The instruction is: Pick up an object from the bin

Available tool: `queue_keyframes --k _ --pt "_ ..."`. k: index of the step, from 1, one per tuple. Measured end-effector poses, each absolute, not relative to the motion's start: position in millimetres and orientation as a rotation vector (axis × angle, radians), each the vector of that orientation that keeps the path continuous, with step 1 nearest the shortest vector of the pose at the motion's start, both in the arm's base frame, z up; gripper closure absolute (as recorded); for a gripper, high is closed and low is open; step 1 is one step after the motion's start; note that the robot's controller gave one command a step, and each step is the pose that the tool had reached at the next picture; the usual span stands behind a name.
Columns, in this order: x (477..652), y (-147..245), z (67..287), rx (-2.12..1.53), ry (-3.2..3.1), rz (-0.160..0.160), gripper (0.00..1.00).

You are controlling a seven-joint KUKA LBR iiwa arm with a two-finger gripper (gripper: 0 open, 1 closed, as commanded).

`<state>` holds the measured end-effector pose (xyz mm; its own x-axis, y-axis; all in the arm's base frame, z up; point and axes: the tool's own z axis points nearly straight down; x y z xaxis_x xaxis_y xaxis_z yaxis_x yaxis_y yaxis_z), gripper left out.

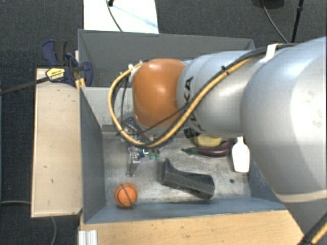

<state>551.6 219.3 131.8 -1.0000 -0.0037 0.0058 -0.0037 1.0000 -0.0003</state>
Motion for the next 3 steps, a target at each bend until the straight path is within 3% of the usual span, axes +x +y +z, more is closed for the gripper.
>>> queue_keyframes --k 1,2,3 --pt "553.9 218 137 -0.003 -3.144 -0.003 0.00" --pt "519.4 182 129 0.126 -3.145 -0.007 0.00" --pt "506.0 182 133 0.239 -3.135 0.003 0.00"
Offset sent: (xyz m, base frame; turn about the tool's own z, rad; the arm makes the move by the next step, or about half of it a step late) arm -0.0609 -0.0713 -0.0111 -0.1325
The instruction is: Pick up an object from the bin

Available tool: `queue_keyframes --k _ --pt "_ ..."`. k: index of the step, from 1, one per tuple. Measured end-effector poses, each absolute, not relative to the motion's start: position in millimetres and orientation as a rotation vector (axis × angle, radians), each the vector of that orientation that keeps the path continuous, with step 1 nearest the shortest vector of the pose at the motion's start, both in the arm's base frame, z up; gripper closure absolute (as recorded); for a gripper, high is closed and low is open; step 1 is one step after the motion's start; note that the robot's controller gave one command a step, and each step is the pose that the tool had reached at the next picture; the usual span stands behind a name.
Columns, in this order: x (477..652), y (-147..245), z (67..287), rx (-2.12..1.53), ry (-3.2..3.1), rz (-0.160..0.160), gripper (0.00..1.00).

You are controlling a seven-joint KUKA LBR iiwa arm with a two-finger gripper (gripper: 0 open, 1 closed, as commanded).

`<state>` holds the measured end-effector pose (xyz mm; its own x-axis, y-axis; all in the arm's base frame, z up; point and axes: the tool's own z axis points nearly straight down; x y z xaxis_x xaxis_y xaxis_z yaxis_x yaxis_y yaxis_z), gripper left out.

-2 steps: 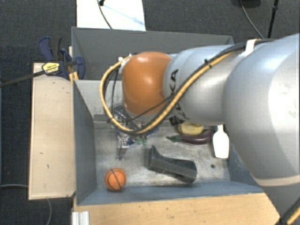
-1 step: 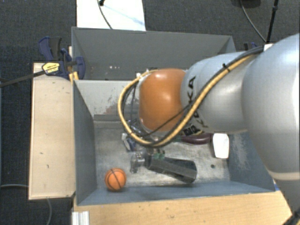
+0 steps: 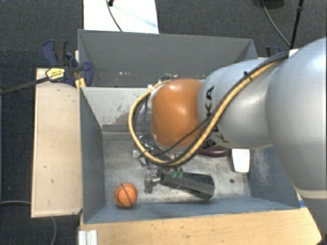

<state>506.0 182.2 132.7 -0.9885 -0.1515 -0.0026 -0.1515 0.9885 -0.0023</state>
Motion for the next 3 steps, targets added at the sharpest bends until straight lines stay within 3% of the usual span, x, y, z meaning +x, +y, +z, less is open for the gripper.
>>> queue_keyframes --k 1,2,3 --pt "502.9 193 133 -0.272 3.126 -0.001 0.00" --pt "487.2 172 144 -0.247 3.145 -0.002 0.00" --pt "489.1 191 149 -0.480 3.089 0.004 0.00"
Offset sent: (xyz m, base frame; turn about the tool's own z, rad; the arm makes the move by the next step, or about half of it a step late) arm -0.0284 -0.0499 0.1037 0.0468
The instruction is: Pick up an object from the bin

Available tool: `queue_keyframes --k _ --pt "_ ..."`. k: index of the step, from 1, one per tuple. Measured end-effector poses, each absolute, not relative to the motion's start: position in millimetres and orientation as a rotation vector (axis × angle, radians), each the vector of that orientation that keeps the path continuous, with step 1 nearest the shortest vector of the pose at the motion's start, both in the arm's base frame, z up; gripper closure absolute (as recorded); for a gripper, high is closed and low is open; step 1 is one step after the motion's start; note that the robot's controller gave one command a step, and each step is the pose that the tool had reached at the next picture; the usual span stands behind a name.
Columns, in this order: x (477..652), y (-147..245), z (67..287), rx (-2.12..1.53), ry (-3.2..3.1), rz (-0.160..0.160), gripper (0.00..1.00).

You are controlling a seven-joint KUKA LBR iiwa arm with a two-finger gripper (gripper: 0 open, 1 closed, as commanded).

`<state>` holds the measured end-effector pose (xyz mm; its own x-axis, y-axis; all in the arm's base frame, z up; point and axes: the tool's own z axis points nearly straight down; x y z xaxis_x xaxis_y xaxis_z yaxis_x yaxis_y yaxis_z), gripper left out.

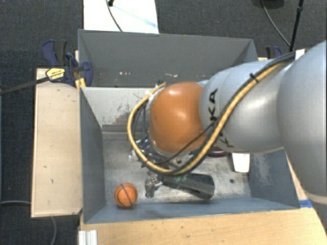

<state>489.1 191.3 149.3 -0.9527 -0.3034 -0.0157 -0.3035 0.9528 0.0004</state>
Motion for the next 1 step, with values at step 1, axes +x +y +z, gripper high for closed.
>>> queue_keyframes --k 1 --pt "485.1 244.1 76.2 -0.350 3.128 -0.017 1.00"
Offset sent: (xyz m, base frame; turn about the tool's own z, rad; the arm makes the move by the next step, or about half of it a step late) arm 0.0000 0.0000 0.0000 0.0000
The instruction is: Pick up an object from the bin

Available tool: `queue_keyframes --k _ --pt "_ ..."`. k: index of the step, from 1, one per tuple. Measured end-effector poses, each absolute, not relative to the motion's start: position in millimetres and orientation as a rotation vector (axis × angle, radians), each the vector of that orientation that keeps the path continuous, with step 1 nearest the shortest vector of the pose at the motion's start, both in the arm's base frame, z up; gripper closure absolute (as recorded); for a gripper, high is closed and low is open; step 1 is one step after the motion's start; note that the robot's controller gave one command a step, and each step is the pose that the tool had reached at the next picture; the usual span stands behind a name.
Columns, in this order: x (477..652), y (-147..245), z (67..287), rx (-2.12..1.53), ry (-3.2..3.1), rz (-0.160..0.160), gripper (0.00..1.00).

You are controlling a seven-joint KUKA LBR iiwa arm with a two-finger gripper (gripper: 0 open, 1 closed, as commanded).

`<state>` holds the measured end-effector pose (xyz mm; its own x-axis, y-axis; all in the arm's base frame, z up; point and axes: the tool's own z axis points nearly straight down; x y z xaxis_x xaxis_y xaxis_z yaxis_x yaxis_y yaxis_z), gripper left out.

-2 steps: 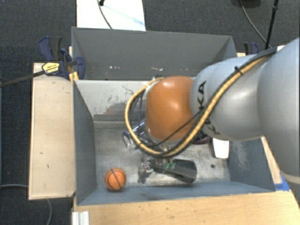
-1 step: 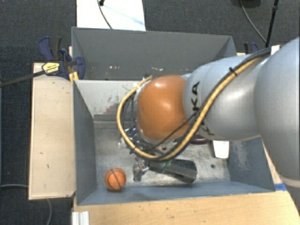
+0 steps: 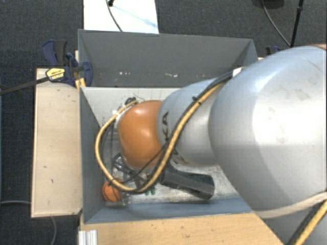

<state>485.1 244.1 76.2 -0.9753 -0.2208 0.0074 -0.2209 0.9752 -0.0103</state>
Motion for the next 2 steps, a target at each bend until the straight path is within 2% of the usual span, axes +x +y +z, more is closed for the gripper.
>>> queue_keyframes --k 1,2 --pt "485.1 244 76 0.345 -3.116 0.017 1.00" --pt "486.2 247 284 0.439 -3.111 0.000 1.00"
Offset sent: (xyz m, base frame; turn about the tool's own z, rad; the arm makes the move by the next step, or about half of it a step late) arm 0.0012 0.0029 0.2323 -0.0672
